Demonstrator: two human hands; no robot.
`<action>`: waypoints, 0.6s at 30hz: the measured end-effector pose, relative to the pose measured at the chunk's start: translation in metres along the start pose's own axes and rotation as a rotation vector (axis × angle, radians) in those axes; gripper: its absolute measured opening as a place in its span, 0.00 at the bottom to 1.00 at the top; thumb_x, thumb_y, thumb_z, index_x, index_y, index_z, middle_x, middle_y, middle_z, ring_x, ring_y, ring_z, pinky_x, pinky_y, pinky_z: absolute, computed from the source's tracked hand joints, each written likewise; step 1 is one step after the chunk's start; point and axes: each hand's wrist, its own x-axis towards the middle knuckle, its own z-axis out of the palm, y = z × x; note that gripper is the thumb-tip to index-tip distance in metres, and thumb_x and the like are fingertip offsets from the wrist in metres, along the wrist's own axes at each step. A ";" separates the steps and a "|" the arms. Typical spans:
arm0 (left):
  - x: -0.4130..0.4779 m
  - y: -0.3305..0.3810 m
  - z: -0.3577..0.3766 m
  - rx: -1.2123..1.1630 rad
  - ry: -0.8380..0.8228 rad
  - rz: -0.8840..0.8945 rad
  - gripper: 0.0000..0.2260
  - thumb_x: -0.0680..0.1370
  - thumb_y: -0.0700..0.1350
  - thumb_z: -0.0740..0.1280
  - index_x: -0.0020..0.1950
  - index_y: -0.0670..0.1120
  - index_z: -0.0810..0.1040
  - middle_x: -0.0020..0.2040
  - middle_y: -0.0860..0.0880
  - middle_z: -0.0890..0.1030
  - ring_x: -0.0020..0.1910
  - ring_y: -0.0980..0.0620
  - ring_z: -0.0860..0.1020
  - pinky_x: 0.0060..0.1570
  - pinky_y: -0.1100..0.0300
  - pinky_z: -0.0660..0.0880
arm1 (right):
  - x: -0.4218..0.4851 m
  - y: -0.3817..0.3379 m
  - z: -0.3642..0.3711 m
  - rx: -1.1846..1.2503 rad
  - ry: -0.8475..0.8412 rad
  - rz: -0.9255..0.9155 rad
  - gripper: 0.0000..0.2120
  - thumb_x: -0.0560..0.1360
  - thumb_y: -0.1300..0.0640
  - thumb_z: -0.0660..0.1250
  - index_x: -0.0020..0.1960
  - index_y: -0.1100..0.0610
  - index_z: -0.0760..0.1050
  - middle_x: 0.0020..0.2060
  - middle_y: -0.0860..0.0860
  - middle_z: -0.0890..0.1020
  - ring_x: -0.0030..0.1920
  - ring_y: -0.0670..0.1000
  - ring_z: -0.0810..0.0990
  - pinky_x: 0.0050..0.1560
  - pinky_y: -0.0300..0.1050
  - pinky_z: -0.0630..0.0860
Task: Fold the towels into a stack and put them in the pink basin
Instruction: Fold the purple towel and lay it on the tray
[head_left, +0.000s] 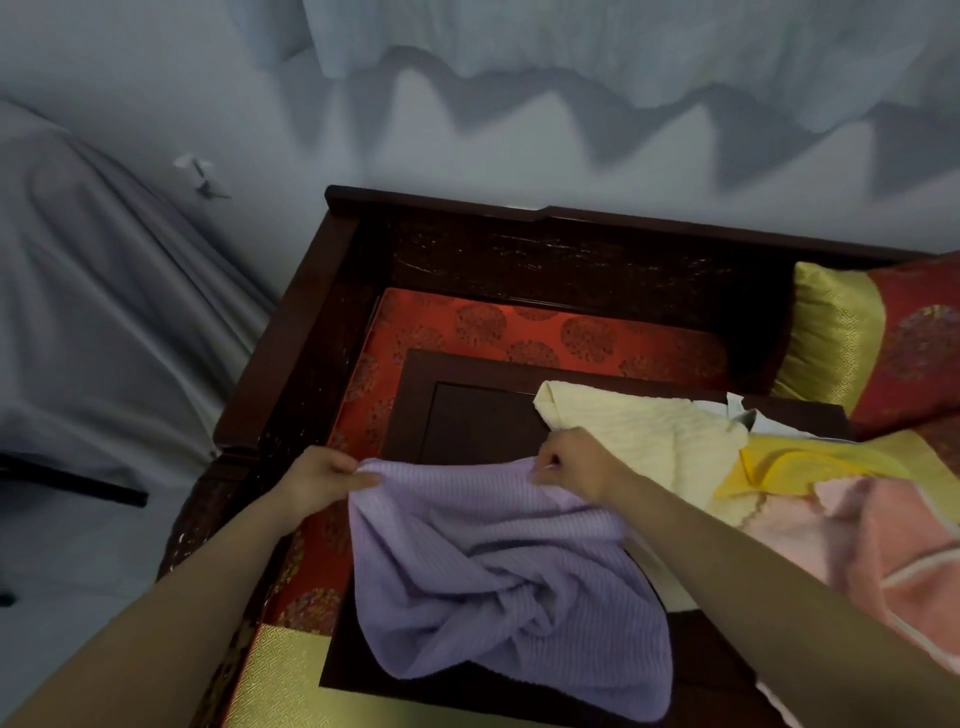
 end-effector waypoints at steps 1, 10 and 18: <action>-0.007 0.011 -0.004 -0.019 0.002 0.051 0.13 0.69 0.43 0.75 0.43 0.32 0.82 0.40 0.39 0.82 0.40 0.47 0.79 0.41 0.61 0.75 | -0.006 0.001 -0.015 0.024 0.056 -0.013 0.10 0.71 0.52 0.72 0.41 0.60 0.83 0.40 0.54 0.83 0.41 0.49 0.79 0.43 0.41 0.72; -0.054 0.172 -0.049 -0.101 0.199 0.620 0.04 0.72 0.38 0.72 0.40 0.47 0.83 0.33 0.57 0.83 0.33 0.64 0.77 0.36 0.72 0.74 | -0.090 0.001 -0.209 0.043 0.814 -0.090 0.19 0.64 0.41 0.74 0.34 0.58 0.80 0.31 0.53 0.80 0.32 0.50 0.77 0.37 0.35 0.68; -0.075 0.282 -0.071 0.025 0.283 0.949 0.14 0.69 0.37 0.74 0.31 0.55 0.79 0.28 0.66 0.79 0.28 0.70 0.73 0.33 0.78 0.68 | -0.125 -0.008 -0.281 -0.009 1.130 -0.063 0.15 0.68 0.48 0.74 0.36 0.61 0.80 0.32 0.55 0.80 0.34 0.51 0.74 0.37 0.37 0.66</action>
